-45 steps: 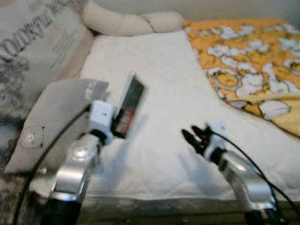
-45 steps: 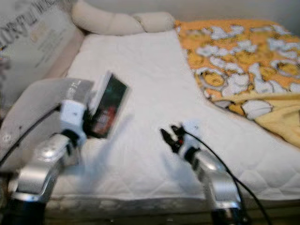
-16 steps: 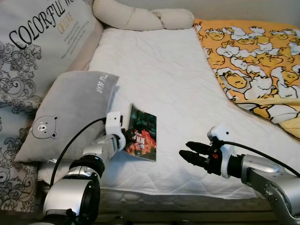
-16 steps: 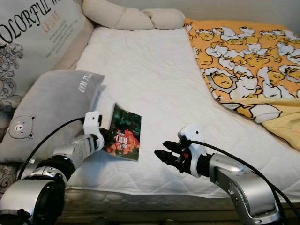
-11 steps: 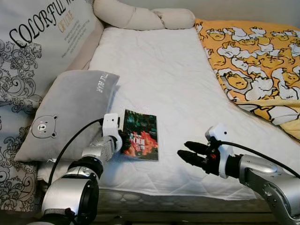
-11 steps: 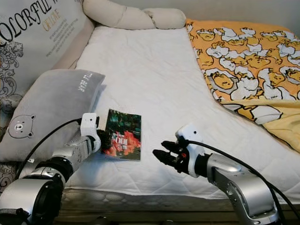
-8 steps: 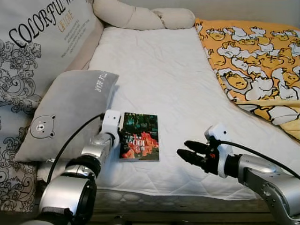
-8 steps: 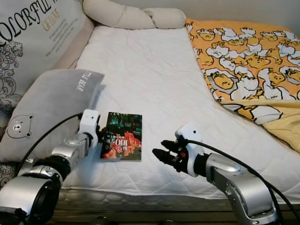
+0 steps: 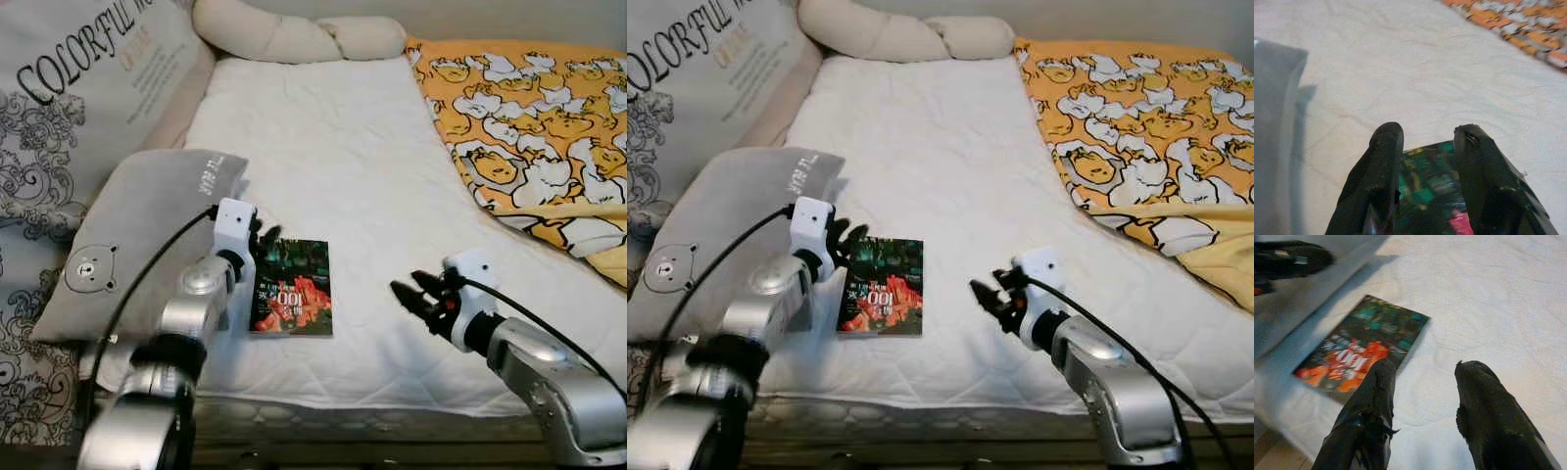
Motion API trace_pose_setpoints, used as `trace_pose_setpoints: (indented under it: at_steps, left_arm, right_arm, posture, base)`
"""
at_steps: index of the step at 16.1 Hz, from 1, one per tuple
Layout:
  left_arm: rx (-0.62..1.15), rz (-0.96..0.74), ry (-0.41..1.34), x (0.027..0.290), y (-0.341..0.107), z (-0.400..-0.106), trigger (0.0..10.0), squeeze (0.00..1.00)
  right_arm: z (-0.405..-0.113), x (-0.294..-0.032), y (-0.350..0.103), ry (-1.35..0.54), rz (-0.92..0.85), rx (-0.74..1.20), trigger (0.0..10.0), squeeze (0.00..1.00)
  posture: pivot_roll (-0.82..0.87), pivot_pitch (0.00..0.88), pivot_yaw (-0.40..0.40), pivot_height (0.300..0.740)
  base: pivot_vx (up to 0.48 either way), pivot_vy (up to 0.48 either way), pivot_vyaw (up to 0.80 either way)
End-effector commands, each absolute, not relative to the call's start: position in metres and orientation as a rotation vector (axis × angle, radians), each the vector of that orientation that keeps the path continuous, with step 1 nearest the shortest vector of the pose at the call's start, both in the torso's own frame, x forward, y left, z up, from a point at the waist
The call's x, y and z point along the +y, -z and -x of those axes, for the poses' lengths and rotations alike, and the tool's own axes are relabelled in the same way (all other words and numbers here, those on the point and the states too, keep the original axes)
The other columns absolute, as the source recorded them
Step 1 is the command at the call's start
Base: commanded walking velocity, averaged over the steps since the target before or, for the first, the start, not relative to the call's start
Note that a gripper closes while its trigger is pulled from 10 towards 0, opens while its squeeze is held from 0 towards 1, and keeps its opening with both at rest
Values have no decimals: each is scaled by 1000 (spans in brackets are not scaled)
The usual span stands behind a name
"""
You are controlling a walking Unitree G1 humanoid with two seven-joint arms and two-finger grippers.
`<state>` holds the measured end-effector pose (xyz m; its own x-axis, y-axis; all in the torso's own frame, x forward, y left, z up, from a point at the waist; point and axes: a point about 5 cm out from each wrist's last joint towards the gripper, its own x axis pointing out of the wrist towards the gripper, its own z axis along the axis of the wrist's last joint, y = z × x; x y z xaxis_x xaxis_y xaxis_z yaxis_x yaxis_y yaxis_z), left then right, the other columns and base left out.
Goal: Clean up the room
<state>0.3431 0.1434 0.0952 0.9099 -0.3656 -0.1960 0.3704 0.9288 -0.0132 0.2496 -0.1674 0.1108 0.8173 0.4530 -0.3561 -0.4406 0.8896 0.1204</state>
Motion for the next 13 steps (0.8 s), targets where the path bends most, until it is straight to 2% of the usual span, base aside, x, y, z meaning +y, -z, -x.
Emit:
trace_pose_setpoints:
  at_steps: [1, 2, 7, 13]
  left_arm:
    - [136, -50, 385, 143, -107, -336, 10000, 0]
    - [108, -68, 346, 146, -111, -327, 10000, 0]
    - [126, -37, 239, 156, -117, -297, 10000, 0]
    - [191, -34, 198, 157, -114, -281, 10000, 0]
  right_arm:
    - [-255, -175, -110, -390, -50, 360, 10000, 0]
    - [-259, -178, -109, -338, -100, 337, 10000, 0]
    - [-263, -172, -97, -341, -63, 340, 10000, 0]
    - [-261, -167, -90, -320, -85, 343, 10000, 0]
  posture:
    - [-58, 0, 16, 740]
    - [-46, 0, 10, 740]
    - [-6, 0, -8, 740]
    - [-15, 0, 3, 740]
  base:
    - [0, 0, 0]
    - [0, 0, 0]
    - [0, -471, 0]
    - [0, -480, 0]
